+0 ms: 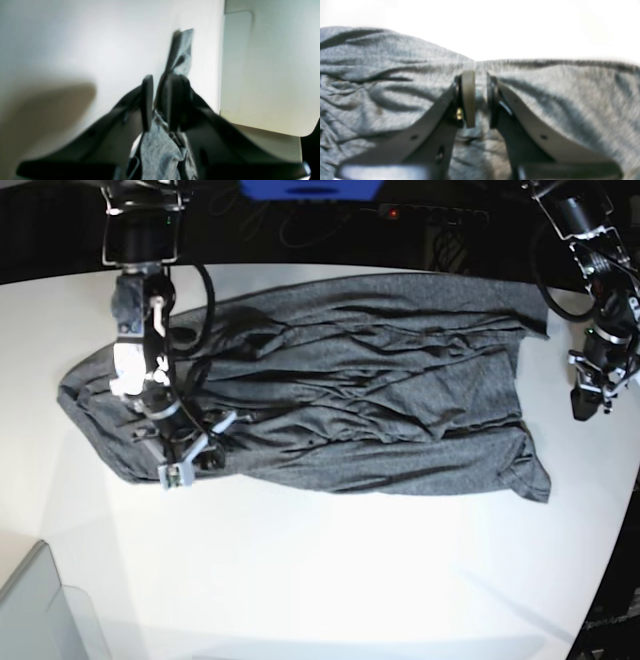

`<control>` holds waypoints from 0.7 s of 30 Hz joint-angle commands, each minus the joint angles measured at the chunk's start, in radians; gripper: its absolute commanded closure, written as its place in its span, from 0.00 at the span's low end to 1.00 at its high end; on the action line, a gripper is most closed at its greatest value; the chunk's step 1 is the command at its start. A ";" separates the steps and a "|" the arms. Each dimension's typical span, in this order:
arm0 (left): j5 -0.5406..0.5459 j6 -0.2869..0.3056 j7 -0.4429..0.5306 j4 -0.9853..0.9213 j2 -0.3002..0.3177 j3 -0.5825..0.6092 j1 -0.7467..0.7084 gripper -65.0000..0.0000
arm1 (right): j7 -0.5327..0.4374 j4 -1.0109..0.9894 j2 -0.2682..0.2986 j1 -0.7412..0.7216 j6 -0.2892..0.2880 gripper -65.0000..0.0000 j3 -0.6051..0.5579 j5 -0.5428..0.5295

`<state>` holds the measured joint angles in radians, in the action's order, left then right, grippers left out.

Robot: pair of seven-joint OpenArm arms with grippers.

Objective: Layout the t-shirt on the table in an organized manner, then fold the t-shirt properly
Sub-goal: 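Pull the shirt edge outward with the left gripper to flatten it, then grasp both ends of the shirt and pull them apart with both grippers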

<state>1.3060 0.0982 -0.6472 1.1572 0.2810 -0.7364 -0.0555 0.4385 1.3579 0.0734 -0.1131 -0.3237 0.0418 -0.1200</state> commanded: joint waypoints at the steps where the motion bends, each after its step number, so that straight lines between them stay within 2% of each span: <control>1: 0.028 0.005 -0.001 0.033 0.019 -0.002 0.006 0.83 | -0.005 -0.015 0.015 -0.050 -0.004 0.89 0.005 -0.008; 7: 0.028 0.005 -0.003 0.074 0.019 -0.001 0.009 0.83 | 0.018 -0.329 0.079 -0.237 -0.004 0.89 0.005 -0.008; 10: 0.028 0.005 -0.001 0.099 0.025 0.047 0.012 0.83 | -0.004 -0.527 0.098 -0.336 -0.004 0.89 0.005 -0.008; 18: 0.027 0.002 0.008 0.151 0.019 0.228 0.070 0.83 | -0.297 -0.892 0.111 -0.520 0.001 0.89 0.000 -0.007; 20: 0.027 0.001 0.008 0.148 0.019 0.280 0.088 0.83 | -0.350 -0.932 0.111 -0.567 0.030 0.89 -0.004 -0.007; 21: 0.020 0.001 0.008 0.146 0.019 0.308 0.096 0.83 | -0.364 -0.943 0.111 -0.587 0.068 0.89 -0.004 -0.007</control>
<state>1.3003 0.0902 -0.6487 1.2846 0.2821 -0.4221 0.0208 0.0998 0.4034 0.1764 -0.6685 -0.2607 0.0364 -0.1261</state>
